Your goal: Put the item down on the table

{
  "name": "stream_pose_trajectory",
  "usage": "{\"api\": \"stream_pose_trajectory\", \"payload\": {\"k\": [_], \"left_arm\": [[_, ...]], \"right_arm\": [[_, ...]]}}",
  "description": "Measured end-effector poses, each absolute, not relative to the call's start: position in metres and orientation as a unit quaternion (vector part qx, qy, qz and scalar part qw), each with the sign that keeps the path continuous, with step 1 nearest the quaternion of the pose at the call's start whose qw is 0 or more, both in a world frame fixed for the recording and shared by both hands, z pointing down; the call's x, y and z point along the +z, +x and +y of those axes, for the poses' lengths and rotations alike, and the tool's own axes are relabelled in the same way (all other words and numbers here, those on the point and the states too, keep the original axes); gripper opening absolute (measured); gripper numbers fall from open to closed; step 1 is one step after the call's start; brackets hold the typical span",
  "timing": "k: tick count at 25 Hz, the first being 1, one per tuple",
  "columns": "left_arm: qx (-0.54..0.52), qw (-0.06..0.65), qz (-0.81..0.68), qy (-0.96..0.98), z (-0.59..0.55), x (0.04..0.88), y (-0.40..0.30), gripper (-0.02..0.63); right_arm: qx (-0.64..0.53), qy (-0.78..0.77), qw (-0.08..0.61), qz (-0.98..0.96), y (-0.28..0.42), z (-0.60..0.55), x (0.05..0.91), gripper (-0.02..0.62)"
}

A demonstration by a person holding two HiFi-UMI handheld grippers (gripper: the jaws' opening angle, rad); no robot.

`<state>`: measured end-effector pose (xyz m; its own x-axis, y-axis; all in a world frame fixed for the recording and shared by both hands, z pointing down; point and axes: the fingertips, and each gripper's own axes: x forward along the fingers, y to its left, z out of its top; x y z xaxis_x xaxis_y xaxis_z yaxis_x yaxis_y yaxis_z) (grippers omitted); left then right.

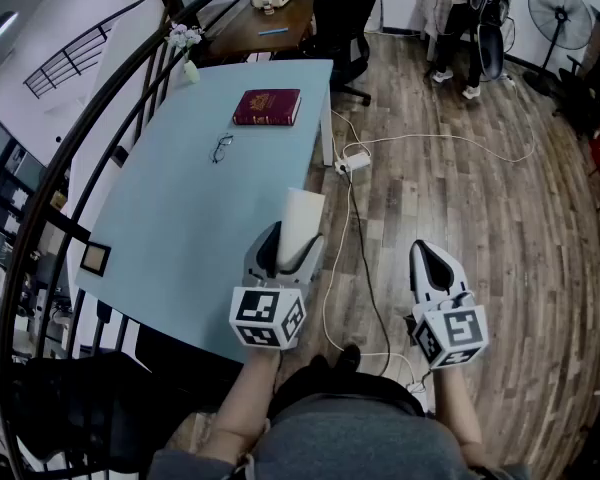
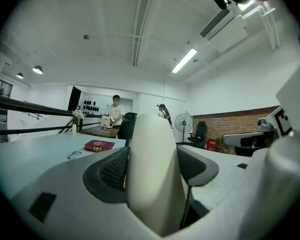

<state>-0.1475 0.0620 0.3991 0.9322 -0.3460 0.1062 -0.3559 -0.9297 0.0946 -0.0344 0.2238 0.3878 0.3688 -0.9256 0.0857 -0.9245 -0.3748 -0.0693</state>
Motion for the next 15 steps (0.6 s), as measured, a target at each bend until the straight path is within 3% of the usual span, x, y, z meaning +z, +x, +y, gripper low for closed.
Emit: {"api": "stream_pose_trajectory", "payload": {"k": [15], "left_arm": [[0.018, 0.042, -0.205, 0.978, 0.059, 0.376, -0.143, 0.310]], "right_arm": [[-0.048, -0.830, 0.039, 0.555, -0.015, 0.246, 0.384, 0.003]]}}
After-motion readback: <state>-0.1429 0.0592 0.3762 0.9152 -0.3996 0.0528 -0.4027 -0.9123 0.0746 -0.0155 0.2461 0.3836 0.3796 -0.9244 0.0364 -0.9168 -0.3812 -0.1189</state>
